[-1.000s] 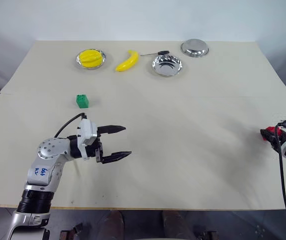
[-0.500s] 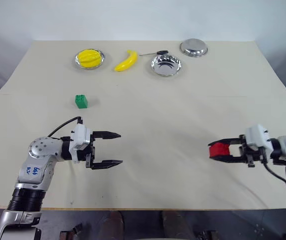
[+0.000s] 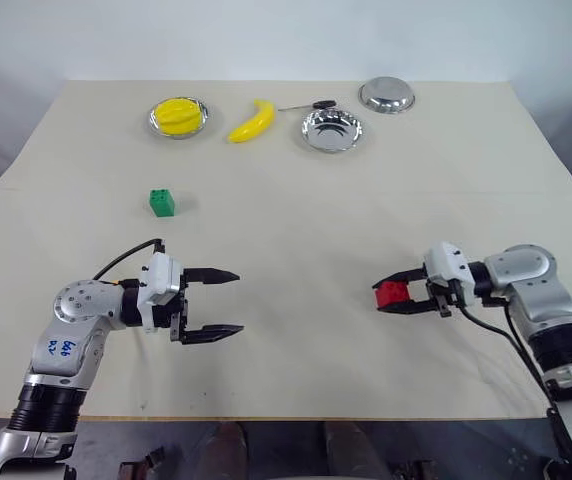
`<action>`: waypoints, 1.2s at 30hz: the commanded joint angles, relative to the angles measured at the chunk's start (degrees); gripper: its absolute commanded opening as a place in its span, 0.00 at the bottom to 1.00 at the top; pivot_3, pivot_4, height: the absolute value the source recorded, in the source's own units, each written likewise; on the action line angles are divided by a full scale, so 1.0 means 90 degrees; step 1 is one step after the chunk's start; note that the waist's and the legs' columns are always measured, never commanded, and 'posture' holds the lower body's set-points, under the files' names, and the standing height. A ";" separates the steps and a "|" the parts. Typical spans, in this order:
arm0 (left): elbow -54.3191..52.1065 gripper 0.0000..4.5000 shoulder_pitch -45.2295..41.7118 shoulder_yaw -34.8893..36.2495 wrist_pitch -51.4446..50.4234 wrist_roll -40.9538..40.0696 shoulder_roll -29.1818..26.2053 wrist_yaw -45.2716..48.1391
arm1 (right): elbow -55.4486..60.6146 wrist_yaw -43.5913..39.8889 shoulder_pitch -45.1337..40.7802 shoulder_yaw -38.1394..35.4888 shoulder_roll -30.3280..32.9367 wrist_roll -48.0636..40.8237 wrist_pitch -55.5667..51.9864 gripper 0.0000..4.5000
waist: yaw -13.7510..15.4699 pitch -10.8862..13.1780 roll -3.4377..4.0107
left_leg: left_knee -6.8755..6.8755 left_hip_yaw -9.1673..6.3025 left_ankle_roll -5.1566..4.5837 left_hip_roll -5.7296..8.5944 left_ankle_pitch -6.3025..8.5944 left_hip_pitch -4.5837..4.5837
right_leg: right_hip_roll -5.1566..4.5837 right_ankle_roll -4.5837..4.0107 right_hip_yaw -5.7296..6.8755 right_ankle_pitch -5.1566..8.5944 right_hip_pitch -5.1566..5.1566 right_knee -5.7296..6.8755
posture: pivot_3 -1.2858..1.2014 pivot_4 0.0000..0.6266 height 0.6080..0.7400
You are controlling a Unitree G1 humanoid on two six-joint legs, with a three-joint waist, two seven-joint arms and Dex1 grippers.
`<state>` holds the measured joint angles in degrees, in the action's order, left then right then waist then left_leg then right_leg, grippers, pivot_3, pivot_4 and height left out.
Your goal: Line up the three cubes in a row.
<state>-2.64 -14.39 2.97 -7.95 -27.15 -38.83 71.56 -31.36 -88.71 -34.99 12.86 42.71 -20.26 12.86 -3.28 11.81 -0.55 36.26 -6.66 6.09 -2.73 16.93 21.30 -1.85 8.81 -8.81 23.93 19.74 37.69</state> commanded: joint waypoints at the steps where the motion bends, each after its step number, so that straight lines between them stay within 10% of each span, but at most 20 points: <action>1: -0.0309 1.00 0.0085 0.0216 -0.0044 -0.0166 -0.0122 -0.0019 | -0.0256 -0.0421 -0.0133 0.0028 -0.0055 0.0098 0.0405 0.34 | -0.0006 0.0000 0.0000 | -0.0001 0.0000 0.0000 0.0000 0.0000 0.0000 | 0.0000 0.0000 0.0000 0.0000 0.0000 0.0000 | 0.52 0.24 1.00; 8: -0.0300 1.00 -0.0024 0.0237 -0.0113 -0.0166 -0.0157 -0.0020 | -0.0781 -0.0421 -0.0405 0.0309 -0.0133 0.0199 0.0754 0.34 | -0.0015 0.0000 0.0000 | 0.0018 0.0000 -0.0002 0.0000 0.0001 -0.0004 | 0.0001 0.0000 0.0001 0.0000 -0.0008 0.0009 | 0.52 0.24 1.00; 18: -0.0364 1.00 0.0007 0.0307 -0.0122 -0.0160 -0.0173 -0.0069 | -0.0256 -0.0421 -0.0339 0.0164 0.0066 -0.0191 0.0431 0.99 | -0.0016 0.0000 0.0000 | 0.0020 -0.0001 -0.0001 0.0000 0.0001 -0.0002 | 0.0001 0.0000 0.0001 0.0000 -0.0003 0.0014 | 0.52 0.24 1.00; 36: 0.0566 1.00 0.1078 0.3272 -0.0611 -0.0669 -0.1152 -0.0928 | 0.3743 0.1099 0.2121 -0.2585 0.0204 -0.2087 -0.1631 0.99 | -0.0044 0.0002 -0.0002 | -0.0015 -0.0002 -0.0024 -0.0001 0.0013 -0.0001 | 0.0004 -0.0006 0.0002 0.0004 0.0005 0.0002 | 0.52 0.24 1.00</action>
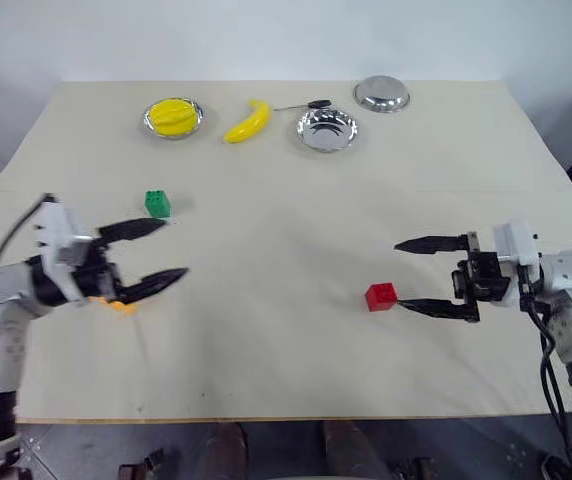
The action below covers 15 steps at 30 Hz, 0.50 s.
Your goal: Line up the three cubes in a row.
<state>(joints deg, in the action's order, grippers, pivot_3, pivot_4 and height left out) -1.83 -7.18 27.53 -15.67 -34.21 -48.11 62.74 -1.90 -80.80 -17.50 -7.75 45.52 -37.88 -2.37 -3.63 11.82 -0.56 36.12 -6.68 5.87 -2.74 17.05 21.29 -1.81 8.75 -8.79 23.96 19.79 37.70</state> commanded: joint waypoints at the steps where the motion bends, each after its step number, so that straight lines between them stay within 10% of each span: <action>1: 0.0564 1.00 0.0334 0.0594 0.0288 0.0110 -0.0150 0.0070 | 0.0532 0.0251 0.0229 -0.0334 -0.0145 -0.0111 0.0061 0.99 | 0.0008 0.0001 0.0000 | -0.0003 0.0000 0.0000 -0.0001 0.0000 0.0000 | 0.0001 -0.0002 0.0001 0.0001 0.0001 0.0001 | 0.52 0.24 1.00; 7: 0.2606 1.00 0.0813 0.1931 0.0461 0.0157 -0.0592 -0.0337 | 0.1306 0.0833 0.0755 -0.0415 -0.0515 -0.0073 -0.0011 0.99 | 0.0043 0.0004 -0.0013 | -0.0008 -0.0014 0.0002 -0.0005 0.0000 0.0005 | 0.0004 -0.0008 0.0012 0.0004 0.0007 0.0003 | 0.52 0.24 1.00; 15: 0.1651 1.00 0.0879 0.1438 0.0427 0.0208 0.0014 -0.0826 | 0.1316 0.0817 0.0762 -0.0415 -0.0465 0.0072 0.0030 0.99 | 0.0156 0.0005 -0.0013 | -0.0010 -0.0014 0.0017 0.0002 -0.0003 0.0004 | -0.0008 -0.0008 0.0014 0.0005 0.0005 0.0004 | 0.52 0.24 1.00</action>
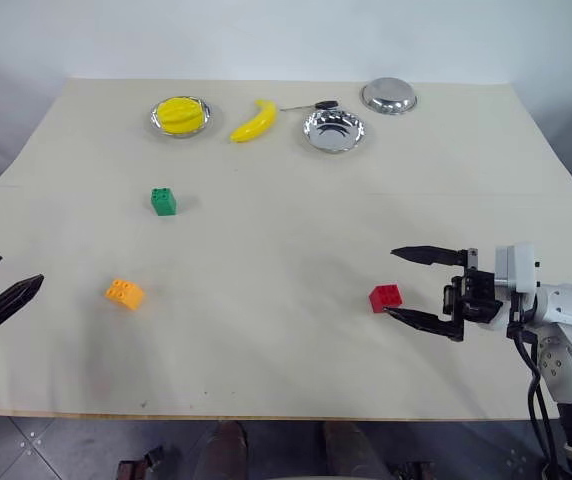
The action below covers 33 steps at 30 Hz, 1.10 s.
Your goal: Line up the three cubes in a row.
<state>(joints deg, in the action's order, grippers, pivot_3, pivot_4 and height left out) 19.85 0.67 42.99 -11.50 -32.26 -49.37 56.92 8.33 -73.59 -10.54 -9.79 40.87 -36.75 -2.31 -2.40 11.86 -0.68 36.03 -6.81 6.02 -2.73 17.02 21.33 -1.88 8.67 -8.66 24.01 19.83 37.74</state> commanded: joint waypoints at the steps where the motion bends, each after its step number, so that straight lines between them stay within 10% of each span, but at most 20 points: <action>1: -0.0965 1.00 -0.0012 -0.0390 -0.0090 -0.0031 0.0222 -0.0217 | 0.0181 0.0010 -0.0009 -0.0190 0.0067 -0.0065 -0.0008 0.99 | 0.0047 0.0000 0.0000 | 0.0000 0.0000 0.0000 0.0000 0.0000 0.0001 | 0.0000 0.0000 -0.0001 0.0000 0.0001 0.0000 | 0.52 0.24 1.00; 14: -0.1922 1.00 -0.3602 -0.3435 -0.3840 0.1277 0.1513 -0.4402 | 0.0511 0.0455 -0.0649 0.0002 -0.0199 -0.0464 -0.0820 0.99 | 0.0017 0.0001 -0.0008 | 0.0019 -0.0015 0.0017 0.0000 -0.0010 0.0020 | 0.0010 0.0004 0.0017 -0.0002 0.0013 0.0010 | 0.52 0.24 1.00; 33: -0.1845 1.00 -0.4521 -0.3301 -0.4623 0.1862 0.2596 -0.5963 | 0.0750 0.0635 -0.0235 -0.0153 -0.0265 -0.0371 -0.0770 0.99 | 0.0077 0.0000 -0.0010 | 0.0111 -0.0012 0.0034 0.0003 -0.0019 0.0111 | 0.0008 0.0010 0.0029 -0.0006 0.0088 0.0067 | 0.52 0.24 1.00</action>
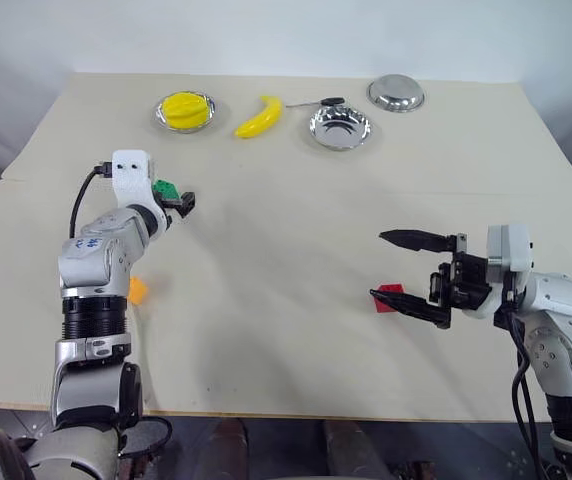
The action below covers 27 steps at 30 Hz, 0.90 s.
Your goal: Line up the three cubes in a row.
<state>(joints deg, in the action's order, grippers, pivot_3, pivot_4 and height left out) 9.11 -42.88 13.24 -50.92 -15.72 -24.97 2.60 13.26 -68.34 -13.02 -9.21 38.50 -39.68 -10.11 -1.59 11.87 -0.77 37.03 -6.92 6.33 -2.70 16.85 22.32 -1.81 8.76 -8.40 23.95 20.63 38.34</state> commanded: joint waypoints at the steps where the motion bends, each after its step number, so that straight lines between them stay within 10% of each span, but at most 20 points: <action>1: -0.0856 1.00 0.0528 -0.0044 -0.0295 0.0067 -0.0229 0.0161 | 0.0212 0.0069 0.0075 -0.0237 -0.0008 -0.0044 0.0116 0.99 | -0.0022 0.0000 0.0000 | -0.0001 0.0002 0.0000 0.0000 0.0000 -0.0001 | 0.0000 0.0000 -0.0003 0.0000 0.0000 0.0002 | 0.52 0.24 1.00; 27: 0.4375 0.96 -0.1654 -0.1227 0.2993 0.1369 -0.0881 0.2290 | 0.0303 0.0384 0.0206 -0.0166 -0.0167 0.0075 0.0190 1.00 | 0.0015 0.0001 -0.0001 | -0.0005 -0.0005 0.0016 0.0008 -0.0009 0.0003 | 0.0000 0.0010 0.0002 -0.0010 0.0003 -0.0001 | 0.52 0.24 1.00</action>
<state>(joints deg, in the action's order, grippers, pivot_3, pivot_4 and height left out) 47.15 -56.29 2.05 -25.95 -4.14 -31.92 22.14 15.25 -64.86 -11.00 -9.49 37.37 -38.88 -9.80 -1.45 11.87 -0.78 37.00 -6.96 6.48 -2.63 16.76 22.35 -1.81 8.86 -8.38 23.86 20.65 38.33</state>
